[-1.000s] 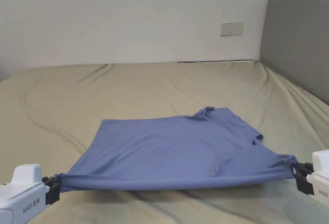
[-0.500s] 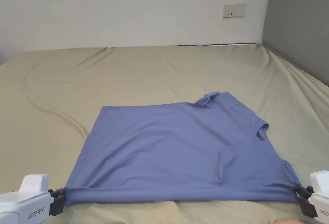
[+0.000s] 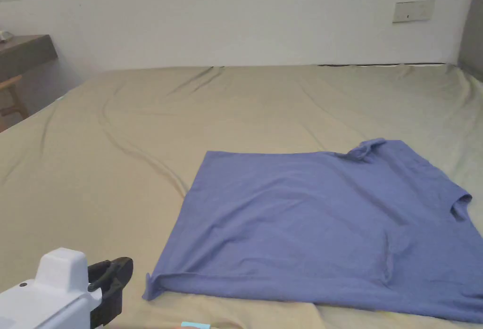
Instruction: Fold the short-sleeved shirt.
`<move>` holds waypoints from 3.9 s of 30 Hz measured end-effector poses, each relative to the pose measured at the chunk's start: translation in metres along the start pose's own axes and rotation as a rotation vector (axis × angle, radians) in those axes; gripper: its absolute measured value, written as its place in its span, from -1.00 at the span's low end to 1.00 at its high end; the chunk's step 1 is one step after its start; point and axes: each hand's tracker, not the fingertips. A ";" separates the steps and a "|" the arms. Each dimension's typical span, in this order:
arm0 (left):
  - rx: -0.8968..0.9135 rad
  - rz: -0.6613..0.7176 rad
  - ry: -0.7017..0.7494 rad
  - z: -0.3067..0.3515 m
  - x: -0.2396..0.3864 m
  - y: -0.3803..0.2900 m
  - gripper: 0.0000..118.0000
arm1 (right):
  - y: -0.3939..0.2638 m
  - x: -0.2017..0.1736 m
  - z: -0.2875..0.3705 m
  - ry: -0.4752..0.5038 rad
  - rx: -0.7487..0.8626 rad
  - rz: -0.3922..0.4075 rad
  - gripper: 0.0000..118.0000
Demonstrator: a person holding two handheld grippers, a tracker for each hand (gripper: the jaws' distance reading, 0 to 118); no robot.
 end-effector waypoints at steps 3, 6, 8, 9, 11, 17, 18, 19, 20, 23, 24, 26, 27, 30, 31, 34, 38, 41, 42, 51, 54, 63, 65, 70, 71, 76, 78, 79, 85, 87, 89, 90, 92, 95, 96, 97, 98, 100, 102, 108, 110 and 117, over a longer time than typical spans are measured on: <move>-0.068 0.017 0.045 -0.012 -0.005 -0.015 -1.00 | 0.009 -0.017 -0.005 -0.058 0.071 0.133 -1.00; -0.086 0.066 0.015 -0.022 -0.009 -0.023 -1.00 | 0.007 -0.009 -0.017 -0.057 0.054 0.111 -1.00; -0.085 0.074 -0.002 -0.033 -0.013 -0.022 -1.00 | 0.005 -0.008 -0.018 -0.046 0.051 0.122 -1.00; -0.061 0.095 -0.047 -0.041 -0.015 -0.022 -0.90 | 0.005 -0.008 -0.020 -0.055 0.043 0.132 -1.00; -0.052 0.086 -0.020 -0.062 -0.017 -0.021 0.44 | 0.004 -0.006 -0.023 -0.058 0.026 0.128 -1.00; -0.243 0.044 0.017 -0.121 -0.026 -0.025 0.31 | -0.002 -0.006 -0.024 -0.074 -0.002 0.145 -1.00; -0.257 0.036 0.019 -0.126 -0.026 -0.028 -0.09 | -0.003 -0.005 -0.024 -0.075 -0.005 0.144 -1.00; -0.273 0.020 0.018 -0.130 -0.024 -0.032 -0.80 | -0.004 -0.004 -0.024 -0.082 -0.010 0.146 -1.00; -0.257 0.008 0.021 -0.132 -0.023 -0.035 -0.96 | -0.005 -0.002 -0.026 -0.085 -0.018 0.150 -1.00; -0.262 -0.020 -0.013 -0.129 -0.019 -0.039 -0.99 | -0.007 0.003 -0.028 -0.089 -0.035 0.140 -1.00; -0.261 -0.019 -0.021 -0.127 -0.019 -0.039 -0.99 | -0.008 0.004 -0.028 -0.090 -0.037 0.139 -1.00; -0.219 -0.022 -0.011 -0.119 -0.020 -0.037 -0.99 | -0.008 0.006 -0.029 -0.095 -0.044 0.141 -1.00; -0.203 -0.002 -0.010 -0.116 -0.022 -0.035 -0.99 | -0.008 0.007 -0.030 -0.099 -0.046 0.141 -1.00; -0.168 0.115 -0.018 -0.108 -0.030 -0.023 -0.99 | -0.007 0.010 -0.035 -0.107 -0.047 0.135 -1.00; -0.154 0.134 -0.021 -0.106 -0.033 -0.020 -0.99 | -0.006 0.012 -0.040 -0.115 -0.051 0.135 -1.00; -0.150 0.103 -0.021 -0.108 -0.030 -0.012 -0.99 | -0.005 0.027 -0.064 -0.141 -0.073 0.136 -0.49; -0.160 0.095 -0.022 -0.110 -0.020 -0.003 -0.99 | -0.005 0.049 -0.098 -0.204 -0.119 0.174 0.72; -0.151 0.095 -0.019 -0.107 -0.011 0.002 -0.99 | -0.003 0.054 -0.116 -0.201 -0.145 0.164 0.38; -0.150 0.094 -0.018 -0.107 -0.010 0.003 -0.99 | -0.006 0.055 -0.122 -0.173 -0.182 0.160 0.14; -0.162 0.092 -0.024 -0.091 -0.005 0.012 -0.99 | -0.011 0.054 -0.104 -0.159 -0.272 0.145 -0.95; -0.160 0.099 -0.030 -0.086 -0.006 0.021 -0.99 | -0.003 0.054 -0.091 -0.154 -0.262 0.128 -0.95; -0.204 0.084 -0.018 -0.142 -0.026 0.105 -1.00 | 0.115 0.064 -0.137 -0.141 -0.230 0.167 -0.95; -0.255 0.069 -0.020 -0.171 -0.030 0.123 -0.99 | 0.141 0.068 -0.163 -0.156 -0.248 0.177 -0.95; -0.371 0.051 0.004 -0.252 -0.039 0.136 -0.99 | 0.161 0.080 -0.240 -0.171 -0.380 0.253 -0.95; -0.398 0.039 0.015 -0.269 -0.042 0.132 -1.00 | 0.159 0.081 -0.254 -0.178 -0.396 0.266 -0.95; -0.498 0.090 0.034 -0.322 -0.051 0.112 -0.99 | 0.134 0.094 -0.306 -0.217 -0.474 0.251 -0.95; -0.504 0.106 0.041 -0.329 -0.055 0.108 -0.90 | 0.129 0.099 -0.310 -0.250 -0.443 0.198 -0.88; -0.503 0.119 0.049 -0.329 -0.057 0.106 -0.63 | 0.126 0.102 -0.307 -0.262 -0.409 0.155 -0.49; -0.283 0.077 0.189 -0.264 -0.068 0.110 0.03 | 0.129 0.121 -0.241 -0.386 -0.145 0.160 -0.32; -0.163 0.064 0.170 -0.218 -0.060 0.108 -0.29 | 0.124 0.123 -0.206 -0.317 -0.077 0.124 -0.66; -0.084 -0.004 0.162 -0.177 -0.043 0.096 -0.99 | 0.109 0.104 -0.169 -0.352 -0.020 0.131 -0.93; -0.060 -0.033 0.175 -0.162 -0.036 0.089 -1.00 | 0.102 0.100 -0.154 -0.340 -0.012 0.133 -0.94; -0.065 -0.041 0.113 -0.133 -0.019 0.074 -1.00 | 0.086 0.078 -0.126 -0.275 0.027 0.123 -1.00; -0.131 -0.007 0.063 -0.118 -0.008 0.058 -1.00 | 0.066 0.058 -0.097 -0.259 0.036 0.121 -1.00; -0.137 0.013 0.073 -0.117 -0.006 0.054 -1.00 | 0.061 0.055 -0.094 -0.249 0.041 0.122 -1.00; -0.151 0.038 0.059 -0.117 -0.005 0.049 -1.00 | 0.056 0.050 -0.089 -0.232 0.042 0.120 -1.00; -0.165 0.044 0.049 -0.120 -0.005 0.045 -1.00 | 0.053 0.045 -0.087 -0.222 0.031 0.118 -1.00; -0.203 0.069 0.039 -0.139 -0.012 0.036 -1.00 | 0.047 0.041 -0.090 -0.207 -0.002 0.129 -1.00; -0.223 0.097 0.026 -0.159 -0.013 0.036 -1.00 | 0.044 0.033 -0.096 -0.204 -0.016 0.143 -1.00; -0.294 0.202 0.131 -0.241 -0.028 0.043 0.95 | 0.047 0.027 -0.103 -0.168 -0.014 0.117 -1.00; -0.324 0.181 0.163 -0.262 -0.031 0.036 0.48 | 0.048 0.023 -0.104 -0.164 -0.010 0.131 -1.00; -0.380 0.137 0.075 -0.260 -0.009 0.029 -0.92 | 0.041 0.037 -0.104 -0.175 -0.042 0.128 -1.00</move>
